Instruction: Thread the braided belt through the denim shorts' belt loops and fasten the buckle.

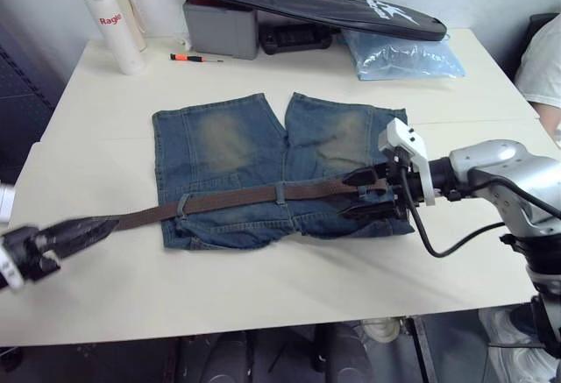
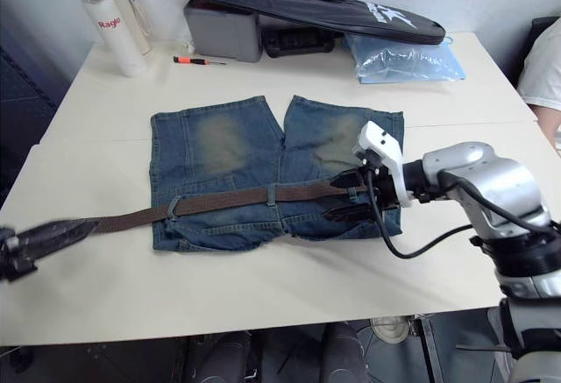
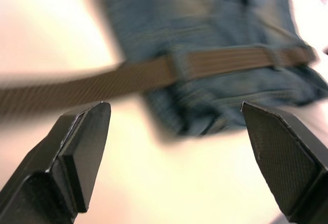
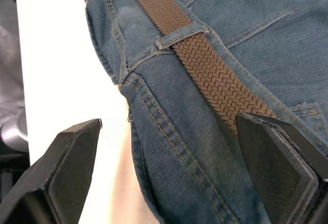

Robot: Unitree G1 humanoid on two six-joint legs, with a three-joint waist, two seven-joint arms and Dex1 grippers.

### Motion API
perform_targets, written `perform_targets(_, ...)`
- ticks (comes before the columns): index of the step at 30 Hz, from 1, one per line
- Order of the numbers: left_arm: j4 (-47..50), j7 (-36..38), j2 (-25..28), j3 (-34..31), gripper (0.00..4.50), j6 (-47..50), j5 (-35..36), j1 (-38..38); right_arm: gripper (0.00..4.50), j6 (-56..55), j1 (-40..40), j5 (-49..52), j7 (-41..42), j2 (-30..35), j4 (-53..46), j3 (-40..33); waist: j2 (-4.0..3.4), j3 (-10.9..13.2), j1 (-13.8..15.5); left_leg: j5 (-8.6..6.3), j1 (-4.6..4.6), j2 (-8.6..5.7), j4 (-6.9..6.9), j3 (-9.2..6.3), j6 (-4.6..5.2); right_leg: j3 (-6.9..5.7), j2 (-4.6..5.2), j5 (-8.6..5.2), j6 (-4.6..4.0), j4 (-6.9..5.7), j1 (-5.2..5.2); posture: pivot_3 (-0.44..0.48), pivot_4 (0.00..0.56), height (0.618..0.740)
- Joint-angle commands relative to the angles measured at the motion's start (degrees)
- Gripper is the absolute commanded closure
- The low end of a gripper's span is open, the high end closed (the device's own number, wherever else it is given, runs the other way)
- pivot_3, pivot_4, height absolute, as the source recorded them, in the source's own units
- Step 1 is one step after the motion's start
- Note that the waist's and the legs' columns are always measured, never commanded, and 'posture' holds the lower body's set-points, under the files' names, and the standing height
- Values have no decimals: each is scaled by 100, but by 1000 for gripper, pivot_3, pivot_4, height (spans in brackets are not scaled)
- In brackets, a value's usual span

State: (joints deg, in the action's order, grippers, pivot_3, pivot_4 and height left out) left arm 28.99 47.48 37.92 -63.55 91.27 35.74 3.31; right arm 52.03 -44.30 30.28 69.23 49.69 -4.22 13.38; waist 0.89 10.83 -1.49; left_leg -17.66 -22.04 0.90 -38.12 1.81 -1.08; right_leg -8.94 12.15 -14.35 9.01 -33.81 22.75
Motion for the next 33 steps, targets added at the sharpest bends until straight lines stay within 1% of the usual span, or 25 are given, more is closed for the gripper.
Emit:
perform_targets(1,150,-1008,-708,-698,32,123,694,-43,0,-421,-474,-254,298,-189,410,111,-2,-1,38,0,1,1,-5,-2,-1,1,-2,2,-4,-1,-2,0,150,740)
perform_targets(3,-26,-1677,-1184,-788,32,123,1126,-60,0,-511,-591,-368,357,-268,560,190,2,-3,95,0,1,3,-10,-3,-1,2,-2,5,-9,-5,-2,0,150,740)
perform_targets(5,-343,-2703,-1789,-1152,32,123,1071,-446,0,-527,-611,-420,357,-308,580,205,3,-3,149,-1,1,3,-12,-3,-2,5,-3,7,-12,-2,-3,0,150,740)
perform_targets(6,-430,-3096,-2010,-1266,32,123,1103,-586,0,-508,-594,-425,351,-318,553,192,7,-5,159,-2,0,2,-14,-3,-1,4,-3,8,-12,-1,-3,0,150,740)
perform_targets(8,-559,-3709,-2347,-1433,32,123,1263,-991,0,-464,-506,-434,334,-290,441,166,16,-10,175,-2,-4,3,-19,-6,-2,1,-4,9,-14,-3,-2,0,150,740)
perform_targets(10,-685,-4351,-2545,-1645,32,123,1587,-1456,0,-395,-435,-430,327,-247,341,126,15,-12,218,-2,0,3,-19,-6,-4,1,-5,10,-15,-4,-7,0,150,740)
perform_targets(12,-961,-5018,-2647,-1943,32,123,1935,-2051,0,-283,-380,-392,285,-199,229,43,16,-12,242,0,1,7,-22,-8,-8,0,-9,15,-24,-5,-7,0,150,740)
perform_targets(14,-1184,-5433,-2636,-1973,32,123,2045,-2364,0,-200,-332,-372,223,-169,134,-30,17,-12,261,1,1,8,-23,-6,-9,2,-12,16,-25,-6,-7,0,150,740)
perform_targets(16,-1550,-5922,-2545,-1965,32,123,1968,-2753,0,-121,-248,-359,168,-117,19,-116,19,-13,270,-3,1,10,-23,-4,-11,3,-16,16,-25,0,-7,0,150,740)
perform_targets(20,-2075,-6435,-2375,-1968,32,123,1980,-3247,0,7,-134,-324,51,-87,-174,-244,19,-13,293,-3,0,10,-21,-3,-10,3,-18,16,-25,3,-6,0,150,740)
perform_targets(22,-2283,-6542,-2292,-1810,32,123,2038,-3365,0,98,-71,-286,0,-70,-294,-318,18,-13,288,-3,0,10,-20,-2,-10,4,-19,16,-25,4,-6,0,150,740)
perform_targets(25,-2548,-6677,-2145,-1789,877,123,1866,-3490,0,183,90,-233,-4,57,-554,-369,19,-13,295,-3,0,11,-19,-2,-11,3,-20,16,-25,5,-6,0,150,740)
perform_targets(28,-2777,-6664,-1896,-1912,2188,99,1701,-3584,0,162,198,-276,-3,228,-652,-416,19,-13,292,-5,-1,12,-19,-1,-13,4,-21,16,-25,7,-5,0,150,740)
perform_targets(29,-2878,-6620,-1753,-1959,2475,106,1682,-3599,0,116,236,-334,12,343,-636,-431,19,-13,293,-5,-1,12,-19,-1,-13,3,-23,16,-25,8,-5,0,150,740)
perform_targets(31,-3032,-6525,-1506,-1966,3202,119,1697,-3558,0,19,286,-411,18,513,-563,-474,23,-11,282,-5,-2,14,-19,-1,-14,3,-24,16,-25,7,-3,0,150,740)
perform_targets(33,-3181,-6407,-1251,-1971,4163,123,1680,-3511,0,-74,292,-462,-19,610,-439,-523,34,-4,276,-7,-5,16,-17,0,-17,4,-27,16,-25,10,3,0,150,740)
